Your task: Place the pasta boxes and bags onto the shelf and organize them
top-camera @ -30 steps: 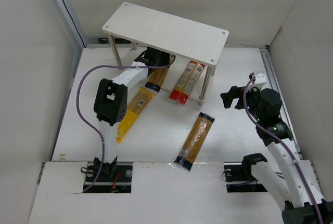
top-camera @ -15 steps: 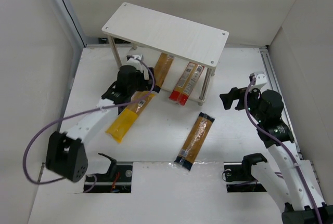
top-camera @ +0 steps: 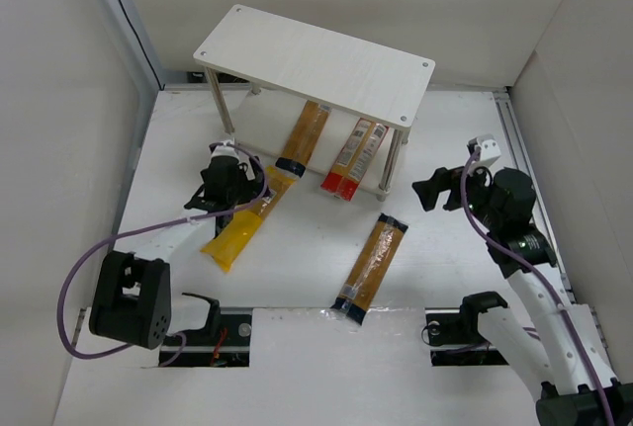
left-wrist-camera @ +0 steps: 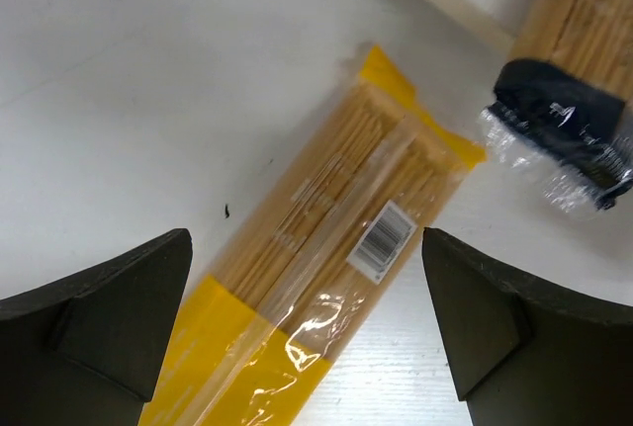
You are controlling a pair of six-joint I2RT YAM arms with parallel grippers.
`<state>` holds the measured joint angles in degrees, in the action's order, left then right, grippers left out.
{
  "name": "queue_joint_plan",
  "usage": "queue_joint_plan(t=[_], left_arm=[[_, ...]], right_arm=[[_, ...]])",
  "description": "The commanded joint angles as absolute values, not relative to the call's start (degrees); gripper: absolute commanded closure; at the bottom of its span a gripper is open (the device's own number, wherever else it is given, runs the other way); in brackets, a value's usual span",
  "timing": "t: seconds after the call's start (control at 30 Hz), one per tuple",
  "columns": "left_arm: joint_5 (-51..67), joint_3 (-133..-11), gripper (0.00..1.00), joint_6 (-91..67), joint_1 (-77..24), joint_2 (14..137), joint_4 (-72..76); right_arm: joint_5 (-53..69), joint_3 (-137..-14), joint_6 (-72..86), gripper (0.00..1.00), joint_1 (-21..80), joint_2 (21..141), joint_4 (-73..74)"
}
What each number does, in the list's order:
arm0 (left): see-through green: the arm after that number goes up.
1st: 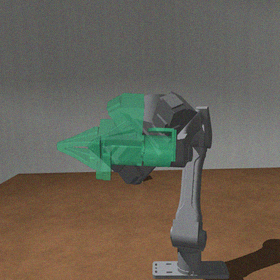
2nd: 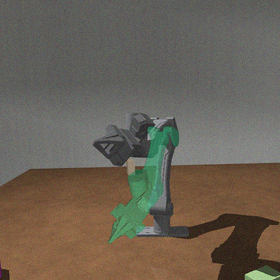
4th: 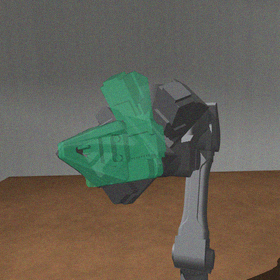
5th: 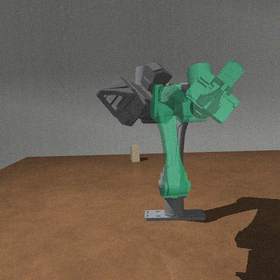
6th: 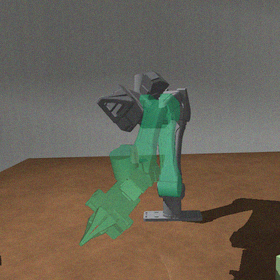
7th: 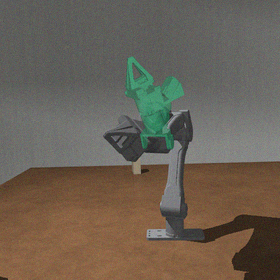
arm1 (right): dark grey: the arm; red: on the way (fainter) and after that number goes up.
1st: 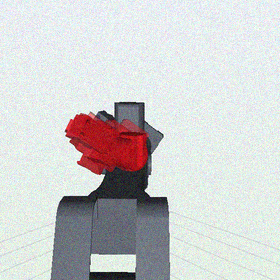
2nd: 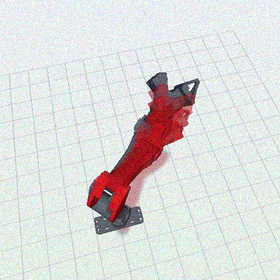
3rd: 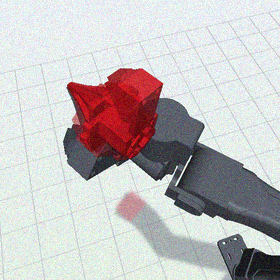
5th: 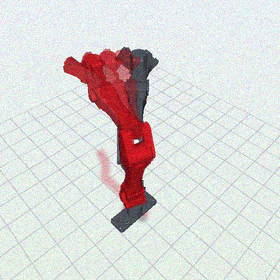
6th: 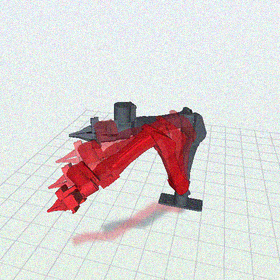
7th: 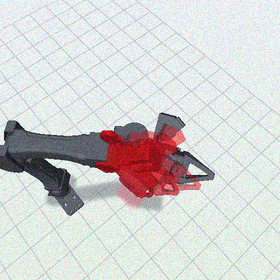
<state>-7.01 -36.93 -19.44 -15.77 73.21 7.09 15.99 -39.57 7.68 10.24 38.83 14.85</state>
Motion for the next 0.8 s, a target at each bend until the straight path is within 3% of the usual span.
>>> queue_joint_plan(t=[0.0,0.43,0.77], left_arm=[[-2.4,-32.9,0.00,-20.8,-13.7,70.1,12.8],[10.2,-33.3,0.00,-24.0,-10.0,81.1,10.6],[15.2,-21.1,0.00,-30.1,-20.6,69.5,13.7]], right_arm=[[18.1,-40.3,6.5,0.00,10.9,39.8,11.6],[21.4,-40.9,6.5,0.00,10.9,40.3,11.6],[22.6,-40.9,6.5,0.00,11.4,39.8,10.5]])
